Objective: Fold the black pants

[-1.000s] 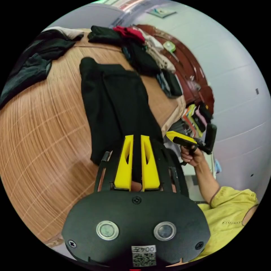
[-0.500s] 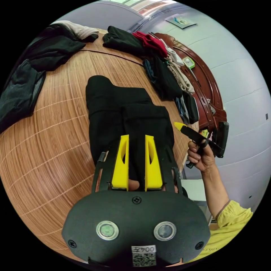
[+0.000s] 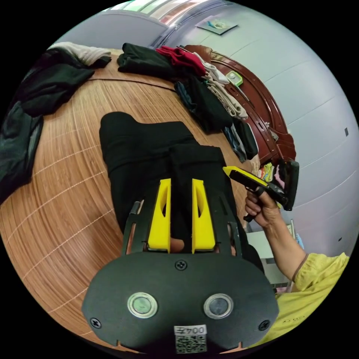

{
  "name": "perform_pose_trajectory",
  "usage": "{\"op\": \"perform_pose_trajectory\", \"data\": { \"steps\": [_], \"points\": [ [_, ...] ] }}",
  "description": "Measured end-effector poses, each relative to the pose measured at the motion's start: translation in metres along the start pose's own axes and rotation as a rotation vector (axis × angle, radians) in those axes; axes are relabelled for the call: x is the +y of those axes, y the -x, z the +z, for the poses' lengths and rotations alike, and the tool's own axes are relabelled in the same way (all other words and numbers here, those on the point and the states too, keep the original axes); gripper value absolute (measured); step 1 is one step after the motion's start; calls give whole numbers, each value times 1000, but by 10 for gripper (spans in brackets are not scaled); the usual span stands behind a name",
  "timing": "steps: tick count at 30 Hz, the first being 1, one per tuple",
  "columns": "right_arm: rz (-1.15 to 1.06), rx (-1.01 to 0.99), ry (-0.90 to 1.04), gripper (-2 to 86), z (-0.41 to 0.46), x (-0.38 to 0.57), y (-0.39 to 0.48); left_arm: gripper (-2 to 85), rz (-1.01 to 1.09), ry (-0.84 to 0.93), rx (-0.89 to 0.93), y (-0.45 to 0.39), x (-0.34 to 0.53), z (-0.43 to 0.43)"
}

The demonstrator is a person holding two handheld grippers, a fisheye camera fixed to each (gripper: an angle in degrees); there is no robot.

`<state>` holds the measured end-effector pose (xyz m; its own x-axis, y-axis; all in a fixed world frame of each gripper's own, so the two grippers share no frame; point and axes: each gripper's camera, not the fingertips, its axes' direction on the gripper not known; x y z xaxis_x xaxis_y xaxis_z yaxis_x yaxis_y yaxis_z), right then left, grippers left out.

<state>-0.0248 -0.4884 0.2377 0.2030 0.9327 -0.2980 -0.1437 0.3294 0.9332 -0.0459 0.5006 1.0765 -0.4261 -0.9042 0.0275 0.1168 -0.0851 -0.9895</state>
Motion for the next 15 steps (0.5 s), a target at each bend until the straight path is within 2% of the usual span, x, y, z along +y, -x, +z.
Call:
{"op": "perform_pose_trajectory", "data": {
  "steps": [4,8,11,15],
  "points": [
    [83,-142,-70,166,-14,-7,-25,110,33,32,59,13,-4,14],
    [150,-309,55,175,10,-22,-46,119,25,88,145,29,-8,32],
    [78,-276,101,104,16,-28,-36,120,8,42,220,41,-9,35],
    [-123,-23,-92,52,-23,-16,13,126,57,12,238,46,-8,37]
  ]
}}
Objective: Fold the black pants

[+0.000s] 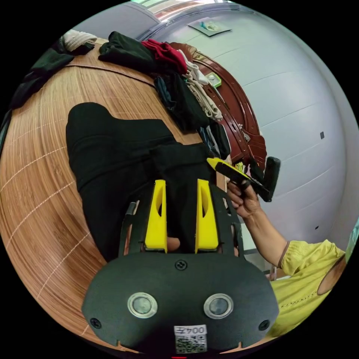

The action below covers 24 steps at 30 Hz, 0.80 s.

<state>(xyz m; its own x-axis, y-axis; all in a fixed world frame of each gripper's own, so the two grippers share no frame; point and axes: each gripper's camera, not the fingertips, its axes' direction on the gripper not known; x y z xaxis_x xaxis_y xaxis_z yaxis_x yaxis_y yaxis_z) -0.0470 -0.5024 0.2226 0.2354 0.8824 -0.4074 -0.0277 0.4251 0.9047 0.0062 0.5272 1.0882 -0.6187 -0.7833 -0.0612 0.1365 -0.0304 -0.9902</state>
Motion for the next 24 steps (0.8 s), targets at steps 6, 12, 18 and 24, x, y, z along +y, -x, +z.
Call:
{"op": "perform_pose_trajectory", "data": {
  "steps": [6,12,18,24],
  "points": [
    [-352,-119,-209,44,-69,19,65,155,146,-28,96,2,12,-6],
    [-621,-322,-302,41,-146,31,101,173,340,-30,376,-13,27,-38],
    [-646,-663,-386,43,-180,21,78,151,510,-26,545,-48,41,-67],
    [-358,-618,-298,49,-119,-26,30,35,504,-163,508,-55,17,-98]
  ]
}}
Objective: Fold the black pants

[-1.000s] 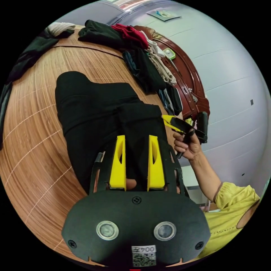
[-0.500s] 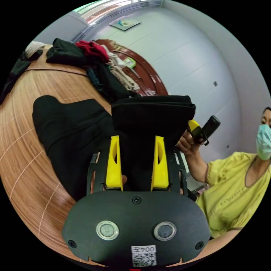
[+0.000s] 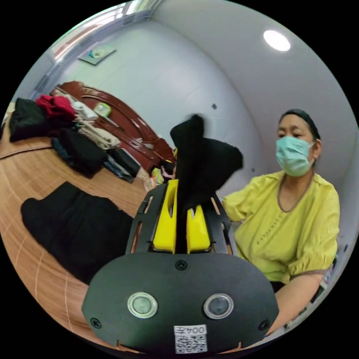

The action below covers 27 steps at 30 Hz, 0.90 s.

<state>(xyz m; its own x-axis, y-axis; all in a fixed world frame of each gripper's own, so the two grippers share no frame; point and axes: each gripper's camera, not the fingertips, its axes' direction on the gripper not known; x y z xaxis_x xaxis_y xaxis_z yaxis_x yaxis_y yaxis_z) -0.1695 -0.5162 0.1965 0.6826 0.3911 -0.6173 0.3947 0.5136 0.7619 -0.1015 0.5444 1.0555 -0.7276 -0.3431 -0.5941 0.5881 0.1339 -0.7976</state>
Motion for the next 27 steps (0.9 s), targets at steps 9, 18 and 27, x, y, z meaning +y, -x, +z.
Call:
{"op": "perform_pose_trajectory", "data": {
  "steps": [9,18,27],
  "points": [
    [384,279,426,58,139,53,-130,64,-535,228,-540,110,21,26],
    [318,522,316,84,116,56,-87,132,-508,78,-638,86,-4,21],
    [210,483,339,82,73,92,27,129,-475,-16,-981,23,-49,1]
  ]
}}
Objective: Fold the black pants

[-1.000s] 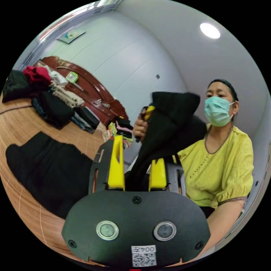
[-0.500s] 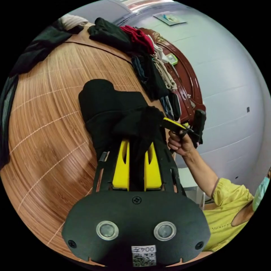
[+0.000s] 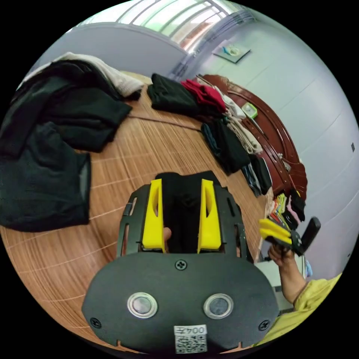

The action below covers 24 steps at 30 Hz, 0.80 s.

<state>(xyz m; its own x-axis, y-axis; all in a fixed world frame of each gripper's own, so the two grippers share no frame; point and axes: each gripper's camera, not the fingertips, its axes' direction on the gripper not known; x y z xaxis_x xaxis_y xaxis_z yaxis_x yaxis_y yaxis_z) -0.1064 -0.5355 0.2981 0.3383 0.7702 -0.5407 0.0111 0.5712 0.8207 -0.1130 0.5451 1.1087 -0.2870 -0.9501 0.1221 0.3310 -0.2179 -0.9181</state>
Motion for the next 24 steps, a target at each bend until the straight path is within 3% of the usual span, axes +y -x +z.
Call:
{"op": "perform_pose_trajectory", "data": {
  "steps": [2,4,7,9,14,19,24],
  "points": [
    [-8,-10,21,78,-8,26,13,112,15,-100,-71,-12,4,-29],
    [21,13,49,73,-16,57,24,68,180,-152,-39,-49,14,-48],
    [143,-15,78,69,-22,87,20,40,411,17,35,-108,29,-21],
    [227,-84,79,69,-22,103,14,41,497,89,-15,-137,38,2],
    [307,-159,93,75,-18,130,12,79,447,287,67,-170,34,61],
    [331,-238,90,83,-24,146,15,90,453,308,-56,-201,27,74],
    [248,-112,155,41,-27,150,38,35,490,399,-149,-211,25,87]
  ]
}}
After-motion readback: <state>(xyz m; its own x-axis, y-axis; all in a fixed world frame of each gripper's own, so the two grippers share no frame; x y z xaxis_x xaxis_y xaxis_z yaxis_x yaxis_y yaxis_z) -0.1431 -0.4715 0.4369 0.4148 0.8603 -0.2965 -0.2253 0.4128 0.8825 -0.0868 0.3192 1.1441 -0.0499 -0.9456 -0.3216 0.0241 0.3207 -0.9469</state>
